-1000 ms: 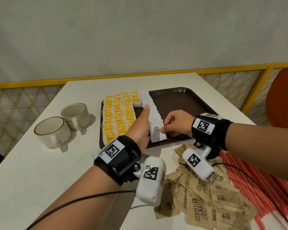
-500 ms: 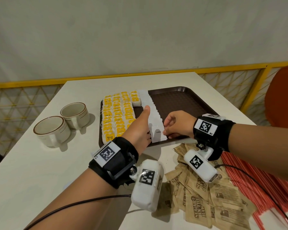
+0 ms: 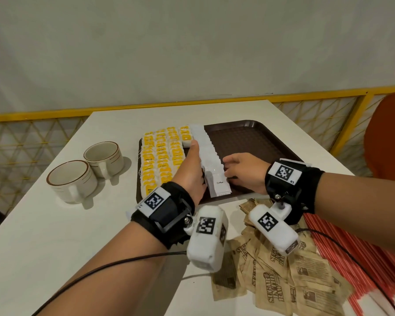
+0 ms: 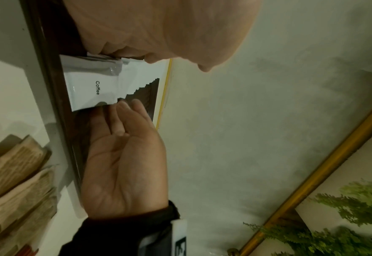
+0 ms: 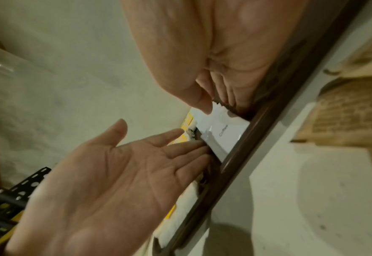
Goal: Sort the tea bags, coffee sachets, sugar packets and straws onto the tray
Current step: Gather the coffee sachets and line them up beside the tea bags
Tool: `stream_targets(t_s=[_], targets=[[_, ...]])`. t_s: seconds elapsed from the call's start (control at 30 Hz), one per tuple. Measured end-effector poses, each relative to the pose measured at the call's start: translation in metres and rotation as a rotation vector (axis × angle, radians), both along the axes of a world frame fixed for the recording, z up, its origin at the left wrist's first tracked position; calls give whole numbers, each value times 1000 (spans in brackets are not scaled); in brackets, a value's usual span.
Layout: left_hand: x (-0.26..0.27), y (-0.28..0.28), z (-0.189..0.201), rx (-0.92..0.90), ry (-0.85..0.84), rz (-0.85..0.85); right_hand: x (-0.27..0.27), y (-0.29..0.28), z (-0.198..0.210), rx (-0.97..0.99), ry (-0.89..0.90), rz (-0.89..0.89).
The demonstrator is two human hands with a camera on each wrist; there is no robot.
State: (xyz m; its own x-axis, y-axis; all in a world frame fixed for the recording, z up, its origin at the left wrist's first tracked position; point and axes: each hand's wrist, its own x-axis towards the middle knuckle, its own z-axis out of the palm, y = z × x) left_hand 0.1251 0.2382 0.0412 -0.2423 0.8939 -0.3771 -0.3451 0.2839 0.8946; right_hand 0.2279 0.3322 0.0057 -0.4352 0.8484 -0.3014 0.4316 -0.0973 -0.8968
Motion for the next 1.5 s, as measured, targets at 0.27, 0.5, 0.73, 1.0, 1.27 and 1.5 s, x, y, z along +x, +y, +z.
stream_targets(t_s=[0.27,0.5,0.73,1.0,1.27,1.5], targets=[[-1,3,-8,12,-35,12,-6,-2,-8,23,-25,5],[-4,8,-4,4,-45,31,-3,4,-5,41,-47,-9],[-2,11,-10,15,-32,29,-3,5,-12,27,-33,30],[-7,21,-3,22,4,89,-9,17,-9,57,-40,-1],[-12,32,-2,-13,-31,62,-24,30,-6,12,-47,41],[-20,41,-5,-9,21,27,-29,39,-9,51,-88,-7]])
